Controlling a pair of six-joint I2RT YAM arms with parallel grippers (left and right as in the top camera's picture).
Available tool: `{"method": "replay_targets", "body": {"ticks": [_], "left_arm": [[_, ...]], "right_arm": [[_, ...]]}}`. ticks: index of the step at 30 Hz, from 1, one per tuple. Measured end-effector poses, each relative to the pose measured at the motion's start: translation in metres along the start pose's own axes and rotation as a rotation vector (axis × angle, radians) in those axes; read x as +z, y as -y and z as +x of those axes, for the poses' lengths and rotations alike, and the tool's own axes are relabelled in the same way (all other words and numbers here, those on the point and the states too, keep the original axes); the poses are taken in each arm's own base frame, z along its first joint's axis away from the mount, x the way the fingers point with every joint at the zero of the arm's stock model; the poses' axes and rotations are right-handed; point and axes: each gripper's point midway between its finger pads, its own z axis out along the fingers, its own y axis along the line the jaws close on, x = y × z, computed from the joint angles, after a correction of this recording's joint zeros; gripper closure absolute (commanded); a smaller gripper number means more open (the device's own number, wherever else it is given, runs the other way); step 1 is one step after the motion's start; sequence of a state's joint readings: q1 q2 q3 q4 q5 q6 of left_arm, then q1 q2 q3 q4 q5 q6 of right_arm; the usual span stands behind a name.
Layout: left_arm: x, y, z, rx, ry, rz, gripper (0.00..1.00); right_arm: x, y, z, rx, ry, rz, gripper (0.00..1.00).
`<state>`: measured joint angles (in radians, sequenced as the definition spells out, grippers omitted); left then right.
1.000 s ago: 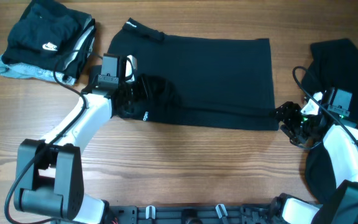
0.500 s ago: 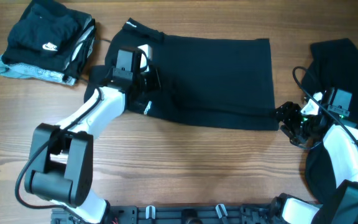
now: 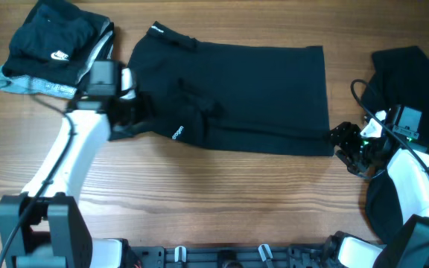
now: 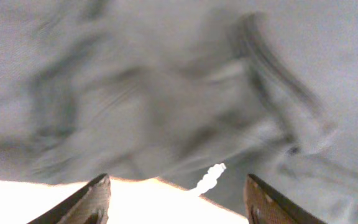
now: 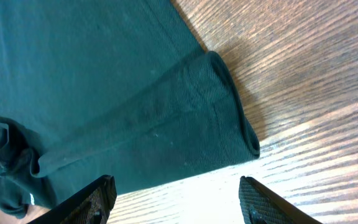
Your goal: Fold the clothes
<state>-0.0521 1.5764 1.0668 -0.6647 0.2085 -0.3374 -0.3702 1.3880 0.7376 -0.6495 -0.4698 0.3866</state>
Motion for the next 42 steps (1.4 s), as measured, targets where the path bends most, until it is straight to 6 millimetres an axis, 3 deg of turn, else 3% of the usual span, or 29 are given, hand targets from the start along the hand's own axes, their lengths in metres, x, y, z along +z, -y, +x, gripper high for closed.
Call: {"method": "replay_targets", "body": {"ticks": [3,6,7,8,11,16,20,21,24,28,29,30,31,33,36,37,40,42], "left_arm": [[0.005,-0.044,-0.005,-0.076,-0.025,-0.056,0.32],[0.037,-0.060,0.021,-0.057,-0.158,-0.085,0.34],[0.042,-0.062,0.023,-0.052,-0.171,-0.088,0.45],[0.045,-0.062,0.023,-0.038,-0.168,-0.086,0.63],[0.046,-0.061,0.020,0.029,-0.160,-0.074,0.96],[0.044,-0.074,0.020,0.077,-0.162,-0.141,0.96],[0.032,-0.097,0.012,0.030,-0.143,-0.183,0.58],[0.028,-0.094,0.006,0.018,-0.121,-0.155,0.42],[0.029,-0.072,-0.006,0.040,-0.079,-0.040,0.37],[0.048,-0.052,0.008,0.059,-0.150,0.059,0.41],[0.053,-0.049,0.012,0.067,-0.168,0.073,0.52],[0.061,-0.048,0.017,0.079,-0.194,0.092,0.82],[0.061,-0.045,0.018,0.095,-0.197,0.115,0.93],[0.061,-0.043,0.023,0.122,-0.218,0.136,0.96],[0.055,-0.051,0.026,0.118,-0.248,0.131,0.96],[0.050,-0.056,0.024,0.100,-0.255,0.119,0.96],[0.031,-0.071,-0.002,0.066,-0.191,0.093,0.96],[0.027,-0.073,-0.003,0.061,-0.188,0.089,0.92]], "right_arm": [[0.000,0.000,0.000,0.000,0.000,0.000,0.31],[0.000,0.000,0.000,0.000,0.000,0.000,0.31],[0.000,0.000,0.000,0.000,-0.001,0.000,0.31],[0.000,0.000,0.000,0.000,-0.001,0.000,0.31],[0.000,0.000,0.000,0.000,0.000,0.000,0.31],[0.000,0.002,0.003,0.007,-0.011,0.007,0.28],[0.000,0.006,0.003,0.009,-0.008,0.031,0.28],[0.000,0.006,0.003,0.009,-0.007,0.032,0.27],[0.000,0.006,0.003,-0.016,-0.010,0.030,0.27],[0.001,0.007,0.006,-0.047,-0.022,0.031,0.27],[0.001,0.007,0.006,-0.049,-0.023,0.031,0.27],[0.001,0.007,0.006,-0.053,-0.023,0.031,0.27],[0.001,0.007,0.006,-0.055,-0.024,0.031,0.27],[0.001,0.008,0.008,-0.050,-0.033,0.035,0.27],[0.007,0.014,0.015,-0.030,-0.077,0.050,0.36],[0.011,0.017,0.017,-0.021,-0.095,0.057,0.41],[0.026,0.027,0.023,0.008,-0.156,0.079,0.43],[0.036,0.032,0.023,0.018,-0.175,0.085,0.44]]}}
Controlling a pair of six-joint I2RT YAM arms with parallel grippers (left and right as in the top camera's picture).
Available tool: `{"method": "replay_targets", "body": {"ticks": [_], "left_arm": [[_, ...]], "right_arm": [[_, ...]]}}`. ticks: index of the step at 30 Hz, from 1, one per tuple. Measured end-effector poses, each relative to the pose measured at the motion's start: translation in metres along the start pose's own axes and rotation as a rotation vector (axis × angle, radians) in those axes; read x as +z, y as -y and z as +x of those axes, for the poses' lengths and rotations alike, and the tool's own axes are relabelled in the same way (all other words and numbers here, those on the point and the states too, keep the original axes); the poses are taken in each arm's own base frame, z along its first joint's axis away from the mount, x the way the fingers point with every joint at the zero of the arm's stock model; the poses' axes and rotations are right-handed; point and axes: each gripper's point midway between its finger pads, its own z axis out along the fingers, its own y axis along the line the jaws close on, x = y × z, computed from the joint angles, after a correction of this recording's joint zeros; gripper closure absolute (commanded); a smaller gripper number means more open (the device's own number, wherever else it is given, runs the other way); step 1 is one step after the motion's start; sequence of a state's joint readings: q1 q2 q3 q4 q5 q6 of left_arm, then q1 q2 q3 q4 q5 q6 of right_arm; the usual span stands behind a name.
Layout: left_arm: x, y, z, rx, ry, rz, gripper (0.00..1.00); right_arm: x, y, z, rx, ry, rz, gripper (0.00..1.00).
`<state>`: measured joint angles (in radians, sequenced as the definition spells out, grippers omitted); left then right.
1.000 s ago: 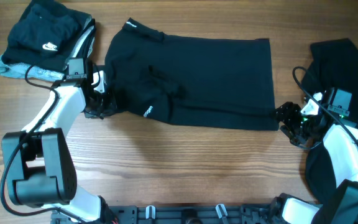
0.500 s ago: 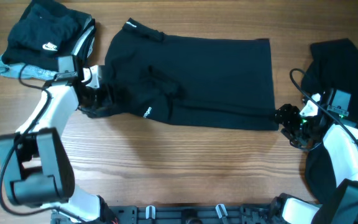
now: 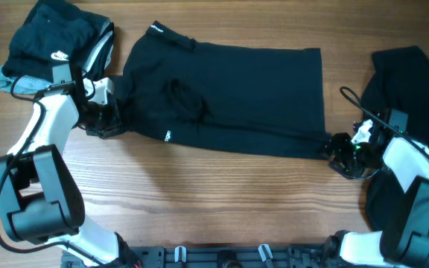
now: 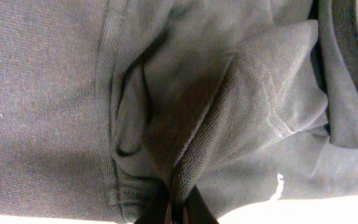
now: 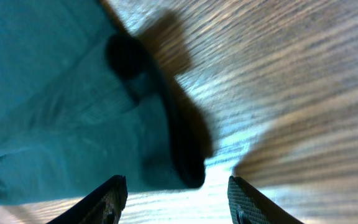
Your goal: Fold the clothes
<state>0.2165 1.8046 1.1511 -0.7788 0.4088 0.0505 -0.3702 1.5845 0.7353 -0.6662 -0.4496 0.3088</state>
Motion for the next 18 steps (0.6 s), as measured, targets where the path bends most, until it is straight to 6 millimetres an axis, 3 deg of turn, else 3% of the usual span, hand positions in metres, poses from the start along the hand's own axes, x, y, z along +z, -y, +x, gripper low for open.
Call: {"method": "replay_targets", "body": {"ticks": [2,3,8,9,10,12,14,18], "left_arm": [[0.000,0.000,0.001,0.003,-0.002,-0.003,0.79],[0.000,-0.001,0.001,0.006,-0.003,-0.005,0.75],[-0.001,-0.014,0.016,-0.009,-0.064,-0.081,0.73],[-0.002,-0.017,0.017,-0.010,-0.068,-0.099,0.55],[-0.002,-0.019,0.018,-0.011,-0.072,-0.111,0.48],[-0.002,-0.022,0.019,-0.014,-0.073,-0.129,0.52],[-0.002,-0.023,0.018,-0.007,-0.071,-0.136,0.64],[0.002,-0.025,0.013,0.002,-0.041,-0.138,0.57]], "right_arm": [[0.002,-0.004,-0.003,-0.007,0.005,-0.024,0.50],[0.002,-0.006,-0.007,-0.014,0.016,-0.035,0.57],[0.006,-0.003,-0.004,-0.009,0.005,-0.032,0.75],[0.007,-0.002,-0.004,-0.003,0.004,-0.027,0.77],[0.007,-0.001,-0.003,-0.001,0.003,-0.023,0.78],[0.008,0.001,-0.003,0.003,0.005,-0.015,0.81],[0.008,0.001,-0.005,0.001,0.010,-0.012,0.81],[0.008,0.001,-0.006,-0.002,0.017,-0.010,0.80]]}}
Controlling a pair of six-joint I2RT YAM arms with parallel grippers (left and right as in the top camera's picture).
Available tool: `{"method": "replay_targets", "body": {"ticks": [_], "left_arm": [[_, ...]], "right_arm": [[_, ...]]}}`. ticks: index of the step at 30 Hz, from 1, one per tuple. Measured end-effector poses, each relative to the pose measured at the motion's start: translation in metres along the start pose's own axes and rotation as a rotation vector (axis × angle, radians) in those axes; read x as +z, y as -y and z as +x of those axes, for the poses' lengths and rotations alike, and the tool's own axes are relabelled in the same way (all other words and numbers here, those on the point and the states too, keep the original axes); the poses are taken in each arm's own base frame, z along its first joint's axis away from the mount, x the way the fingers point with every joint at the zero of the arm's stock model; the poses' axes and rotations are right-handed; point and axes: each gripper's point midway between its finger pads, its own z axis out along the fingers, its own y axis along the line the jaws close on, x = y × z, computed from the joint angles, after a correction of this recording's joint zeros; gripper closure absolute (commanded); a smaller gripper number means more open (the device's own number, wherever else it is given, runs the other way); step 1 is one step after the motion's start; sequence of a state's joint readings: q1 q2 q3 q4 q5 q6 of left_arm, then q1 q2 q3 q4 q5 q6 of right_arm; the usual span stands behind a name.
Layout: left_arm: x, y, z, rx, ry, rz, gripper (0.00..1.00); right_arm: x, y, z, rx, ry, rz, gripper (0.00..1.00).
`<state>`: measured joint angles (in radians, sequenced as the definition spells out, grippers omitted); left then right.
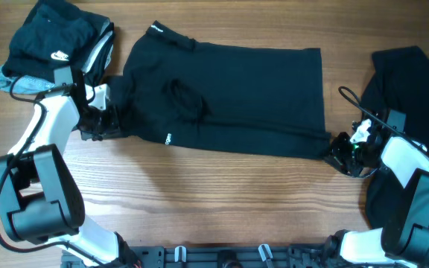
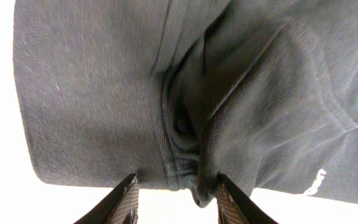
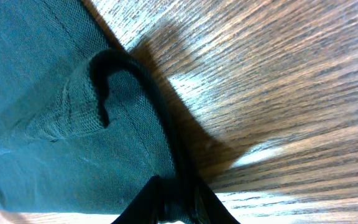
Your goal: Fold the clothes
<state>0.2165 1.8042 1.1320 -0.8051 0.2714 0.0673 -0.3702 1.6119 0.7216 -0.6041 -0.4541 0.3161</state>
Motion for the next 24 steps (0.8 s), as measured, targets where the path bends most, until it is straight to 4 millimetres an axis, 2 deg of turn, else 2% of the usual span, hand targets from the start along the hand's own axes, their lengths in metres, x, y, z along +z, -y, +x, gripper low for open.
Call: {"method": "replay_targets", "body": {"ticks": [1,3,4,5,6,8,9,12,15,17,18,19,20,21,24], "left_arm": [[0.002,0.000,0.002,-0.001,-0.003,0.003,0.60],[0.003,-0.002,-0.003,0.004,0.018,-0.005,0.60],[0.003,-0.005,-0.006,-0.001,0.029,-0.025,0.64],[0.002,-0.008,-0.006,-0.015,0.033,-0.043,0.63],[0.002,-0.010,-0.006,-0.032,0.033,-0.054,0.45],[0.002,-0.014,-0.007,-0.088,0.037,-0.073,0.43],[0.002,-0.015,-0.008,-0.119,0.043,-0.076,0.38],[-0.004,-0.035,-0.011,-0.281,0.071,-0.077,0.38],[-0.008,-0.044,-0.010,-0.373,0.070,-0.031,0.40],[-0.003,-0.038,-0.008,-0.392,0.049,-0.001,0.43],[0.005,-0.036,-0.006,-0.396,0.030,0.010,0.48],[0.012,-0.035,-0.005,-0.397,0.012,0.015,0.62],[0.016,-0.032,-0.007,-0.398,0.007,0.027,0.84],[0.019,-0.029,-0.007,-0.396,-0.002,0.034,0.96],[0.025,-0.027,-0.003,-0.413,-0.033,0.054,0.96]], "right_arm": [[0.000,0.000,0.000,0.000,0.000,0.000,0.80],[0.000,0.000,0.000,0.000,0.001,0.000,0.80],[0.000,0.000,0.000,0.000,0.001,0.000,0.80],[0.000,0.000,0.000,0.000,0.001,0.000,0.80],[0.000,0.000,0.000,0.000,0.001,0.000,0.80],[0.000,0.000,0.000,0.000,0.001,0.000,0.80],[0.000,0.000,0.000,0.000,0.001,0.000,0.80],[0.000,0.000,0.000,0.000,0.001,0.000,0.80],[0.000,0.000,0.000,0.000,0.000,0.000,0.80],[0.000,0.000,0.000,0.000,0.000,0.000,0.80],[0.000,0.000,0.000,0.000,0.000,0.000,0.80],[0.000,0.000,0.000,0.000,0.000,0.000,0.80],[0.000,0.000,0.000,0.000,0.000,0.000,0.80],[0.000,0.000,0.000,0.000,0.000,0.000,0.80],[0.000,0.000,0.000,0.000,0.000,0.000,0.80]]}}
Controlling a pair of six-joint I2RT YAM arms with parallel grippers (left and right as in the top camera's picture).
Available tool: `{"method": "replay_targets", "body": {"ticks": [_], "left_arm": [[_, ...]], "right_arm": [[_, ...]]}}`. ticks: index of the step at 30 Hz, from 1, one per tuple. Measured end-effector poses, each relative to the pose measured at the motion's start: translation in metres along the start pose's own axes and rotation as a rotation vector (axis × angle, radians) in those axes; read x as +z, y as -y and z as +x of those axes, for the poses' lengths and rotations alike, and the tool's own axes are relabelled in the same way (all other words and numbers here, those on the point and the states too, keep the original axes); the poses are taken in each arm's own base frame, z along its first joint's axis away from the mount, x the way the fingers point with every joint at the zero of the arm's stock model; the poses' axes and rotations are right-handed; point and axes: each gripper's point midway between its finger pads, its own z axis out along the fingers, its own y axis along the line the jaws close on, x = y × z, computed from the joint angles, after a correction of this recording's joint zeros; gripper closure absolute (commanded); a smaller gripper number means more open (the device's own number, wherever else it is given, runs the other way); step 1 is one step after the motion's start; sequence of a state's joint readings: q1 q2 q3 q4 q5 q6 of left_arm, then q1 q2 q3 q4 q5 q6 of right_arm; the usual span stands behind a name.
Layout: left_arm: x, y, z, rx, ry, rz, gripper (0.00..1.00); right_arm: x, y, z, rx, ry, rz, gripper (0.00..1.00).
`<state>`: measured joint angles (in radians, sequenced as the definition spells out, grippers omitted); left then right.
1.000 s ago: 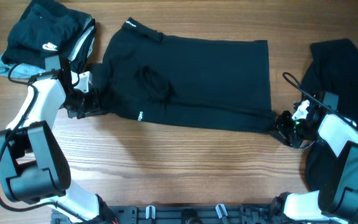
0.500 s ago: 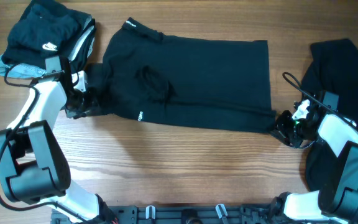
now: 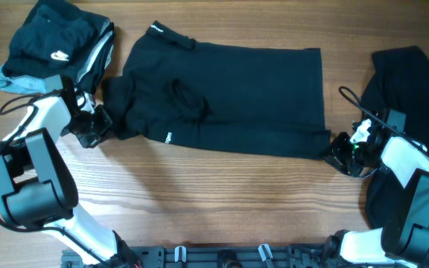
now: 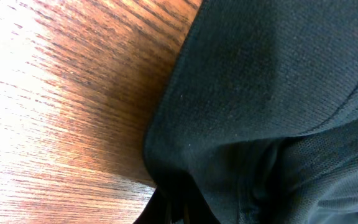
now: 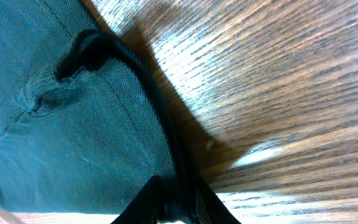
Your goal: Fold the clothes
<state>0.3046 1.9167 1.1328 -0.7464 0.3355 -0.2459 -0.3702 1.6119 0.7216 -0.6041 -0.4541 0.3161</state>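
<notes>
A black pair of shorts (image 3: 229,93) lies spread flat across the middle of the table. My left gripper (image 3: 97,128) is at its near left corner, shut on the cloth's edge (image 4: 191,168). My right gripper (image 3: 339,152) is at the near right corner, shut on the hem (image 5: 160,143). In both wrist views the fingertips are pinched together with dark fabric between them.
A folded stack of dark clothes (image 3: 54,45) with a white logo sits at the far left corner. Another dark garment (image 3: 415,112) lies at the right edge, partly under my right arm. Bare wooden table (image 3: 222,201) runs along the near side.
My left gripper, open over the shorts' left edge, has moved a little left to the corner and shut on the cloth. My right gripper stays shut on the right hem.
Both grippers were open, the left over the shorts' left part and the right beside the near right corner. The left then pinched a fold of cloth and later stood open again, while the right shut on the hem. Now both hold near corners.
</notes>
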Motion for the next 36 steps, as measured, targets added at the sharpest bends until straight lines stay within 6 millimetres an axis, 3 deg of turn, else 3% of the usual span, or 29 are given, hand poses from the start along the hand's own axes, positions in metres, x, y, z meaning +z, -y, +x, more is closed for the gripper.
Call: {"method": "replay_targets", "body": {"ticks": [3,6,10,11,12,13,14,19,21,24,26,29,32,34,35,36], "left_arm": [[-0.007,-0.016,-0.004,-0.056,-0.003,-0.010,0.96],[-0.026,-0.040,-0.029,-0.124,0.067,-0.018,0.96],[-0.032,-0.039,-0.041,-0.121,0.103,-0.014,0.96],[-0.032,-0.039,-0.044,-0.116,0.117,-0.013,0.93],[-0.033,-0.038,-0.048,-0.110,0.134,-0.009,0.77],[-0.033,-0.038,-0.049,-0.109,0.138,-0.009,0.61],[-0.033,-0.039,-0.049,-0.109,0.138,-0.010,0.52],[-0.042,-0.038,-0.036,-0.118,0.081,-0.029,0.52],[-0.064,-0.021,-0.041,-0.079,0.117,0.021,0.53],[-0.094,0.022,-0.033,0.047,0.169,0.086,0.46],[-0.086,0.054,-0.018,0.171,0.142,0.103,0.45],[-0.067,0.088,0.002,0.334,0.115,0.115,0.46],[-0.055,0.122,0.023,0.534,0.101,0.129,0.31],[-0.047,0.143,0.035,0.648,0.101,0.142,0.30],[-0.044,0.151,0.037,0.670,0.109,0.150,0.32],[-0.039,0.161,0.037,0.702,0.123,0.162,0.50]], "right_arm": [[0.000,0.000,0.000,0.000,0.000,0.000,0.79],[0.000,0.000,0.000,0.000,0.000,0.000,0.79],[0.000,0.000,0.000,0.000,0.000,0.000,0.80],[0.000,0.000,0.000,0.000,0.000,0.000,0.79],[0.000,0.000,0.000,0.000,0.000,0.000,0.79],[0.000,0.000,0.000,0.000,0.000,0.000,0.72],[0.000,0.000,0.000,0.000,0.000,-0.001,0.69],[-0.005,0.000,0.009,0.011,-0.045,0.012,0.57],[-0.016,-0.004,0.008,-0.005,-0.042,0.025,0.55],[-0.050,-0.029,-0.015,-0.081,0.095,-0.019,0.53],[-0.061,-0.039,-0.024,-0.118,0.157,-0.046,0.60],[-0.061,-0.047,-0.027,-0.157,0.163,-0.085,0.67],[-0.060,-0.066,-0.024,-0.232,0.154,-0.161,0.65],[-0.059,-0.072,-0.020,-0.252,0.141,-0.187,0.62],[-0.059,-0.073,-0.020,-0.255,0.139,-0.191,0.62],[-0.059,-0.074,-0.019,-0.257,0.137,-0.195,0.62]]}}
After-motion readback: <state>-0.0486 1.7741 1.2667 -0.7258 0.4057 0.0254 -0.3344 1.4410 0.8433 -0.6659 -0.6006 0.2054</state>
